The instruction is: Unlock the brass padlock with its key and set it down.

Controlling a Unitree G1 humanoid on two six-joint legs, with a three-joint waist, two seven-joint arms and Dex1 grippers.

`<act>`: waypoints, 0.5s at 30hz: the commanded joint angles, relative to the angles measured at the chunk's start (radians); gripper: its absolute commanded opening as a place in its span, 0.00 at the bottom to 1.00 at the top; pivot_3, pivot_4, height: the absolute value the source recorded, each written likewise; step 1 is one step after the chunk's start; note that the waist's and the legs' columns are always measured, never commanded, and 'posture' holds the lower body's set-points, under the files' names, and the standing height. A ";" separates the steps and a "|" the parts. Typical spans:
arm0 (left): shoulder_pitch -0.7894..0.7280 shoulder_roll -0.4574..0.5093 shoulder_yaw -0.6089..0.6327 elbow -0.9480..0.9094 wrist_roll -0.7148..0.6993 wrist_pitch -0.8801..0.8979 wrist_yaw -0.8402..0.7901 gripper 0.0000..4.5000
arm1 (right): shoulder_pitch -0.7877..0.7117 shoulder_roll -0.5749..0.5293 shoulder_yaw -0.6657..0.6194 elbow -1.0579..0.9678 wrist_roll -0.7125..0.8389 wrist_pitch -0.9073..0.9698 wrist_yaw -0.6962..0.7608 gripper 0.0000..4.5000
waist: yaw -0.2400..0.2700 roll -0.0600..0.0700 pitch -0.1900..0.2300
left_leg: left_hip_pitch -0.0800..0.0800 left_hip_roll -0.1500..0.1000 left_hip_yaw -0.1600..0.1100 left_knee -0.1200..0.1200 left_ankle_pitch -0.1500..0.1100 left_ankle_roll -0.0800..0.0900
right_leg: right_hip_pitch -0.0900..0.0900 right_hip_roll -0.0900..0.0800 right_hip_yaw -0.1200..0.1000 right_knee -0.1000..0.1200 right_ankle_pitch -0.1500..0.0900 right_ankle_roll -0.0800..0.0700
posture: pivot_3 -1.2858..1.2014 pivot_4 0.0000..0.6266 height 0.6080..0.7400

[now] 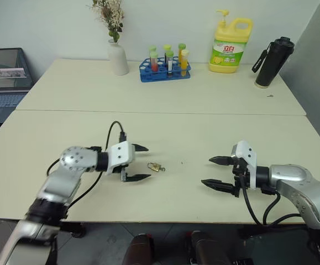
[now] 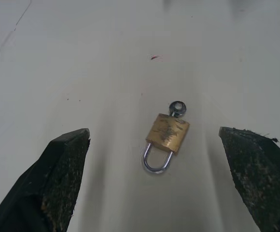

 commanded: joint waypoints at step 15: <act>-0.157 -0.075 -0.080 0.355 0.092 -0.241 -0.137 0.91 | 0.017 -0.017 -0.070 -0.150 0.120 0.169 -0.114 1.00 | -0.006 0.000 0.000 | 0.000 0.000 0.000 0.000 0.000 0.000 | 0.000 0.001 0.000 0.000 0.000 0.000 | 0.52 0.24 1.00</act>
